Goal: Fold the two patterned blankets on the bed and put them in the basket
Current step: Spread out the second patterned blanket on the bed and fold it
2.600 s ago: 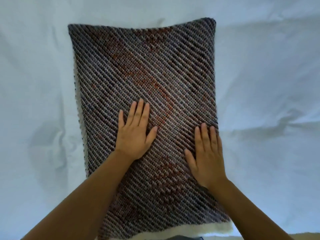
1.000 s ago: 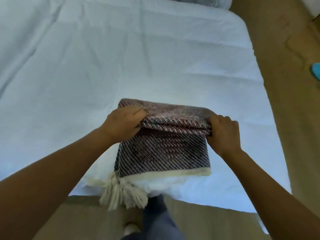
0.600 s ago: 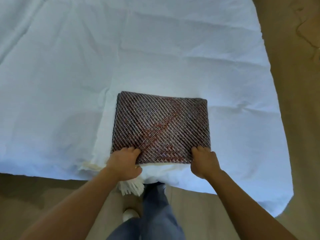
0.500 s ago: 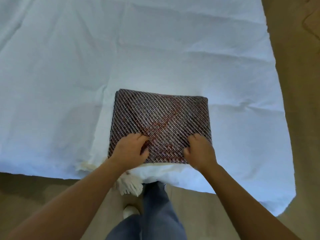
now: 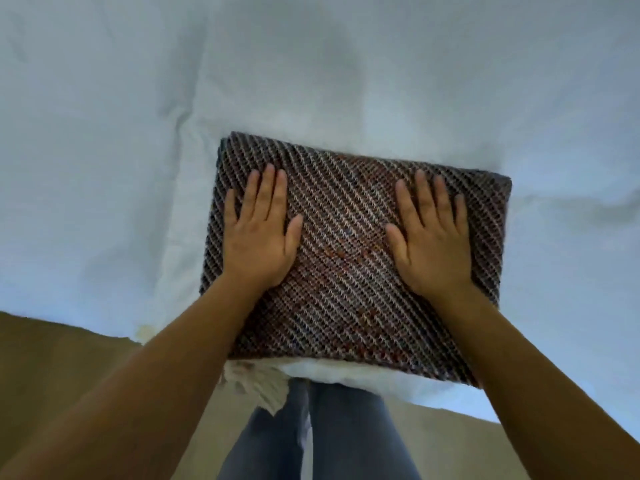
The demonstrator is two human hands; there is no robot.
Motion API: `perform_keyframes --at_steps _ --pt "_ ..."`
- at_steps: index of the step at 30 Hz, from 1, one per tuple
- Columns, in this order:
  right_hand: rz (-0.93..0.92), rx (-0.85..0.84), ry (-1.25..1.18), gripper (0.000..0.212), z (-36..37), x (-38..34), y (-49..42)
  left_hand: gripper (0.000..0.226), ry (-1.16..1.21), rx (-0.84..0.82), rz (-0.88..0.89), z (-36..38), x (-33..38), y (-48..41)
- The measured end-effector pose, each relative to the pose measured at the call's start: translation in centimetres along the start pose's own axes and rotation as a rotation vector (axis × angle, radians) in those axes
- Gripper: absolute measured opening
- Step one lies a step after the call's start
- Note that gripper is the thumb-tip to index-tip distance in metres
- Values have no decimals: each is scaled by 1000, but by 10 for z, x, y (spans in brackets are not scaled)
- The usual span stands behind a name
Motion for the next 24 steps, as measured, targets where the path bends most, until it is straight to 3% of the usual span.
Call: perform_keyframes --at_steps 4,8,11,14,19,22,24 --pt "196 21 10 61 -5 16 6 62 44 -43 -119 0 -14 -3" --pt "264 25 -165 64 -22 7 25 63 124 9 -85 -22 7 25" --pt "30 67 -282 61 -24 -65 76 60 146 38 84 -18 42 97" --pt "-174 -47 -108 53 13 -110 125 58 105 -65 65 12 24 135" --pt "207 -122 -37 59 23 -36 138 68 150 -138 -91 27 -26 122" --pt "182 -221 -164 58 15 -24 132 79 288 -113 -177 18 -52 108" --pt "181 -108 -341 53 -15 -10 115 89 544 -81 -290 5 -72 89"
Point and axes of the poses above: each hand's wrist, its own y-axis away from the middle knuckle, its own z-axis out of the palm, x = y × z, the point moved 9 cm from there along -y, towards the middle knuckle, and after that the axes turned 1 degree about z, right-handed, at the moved point
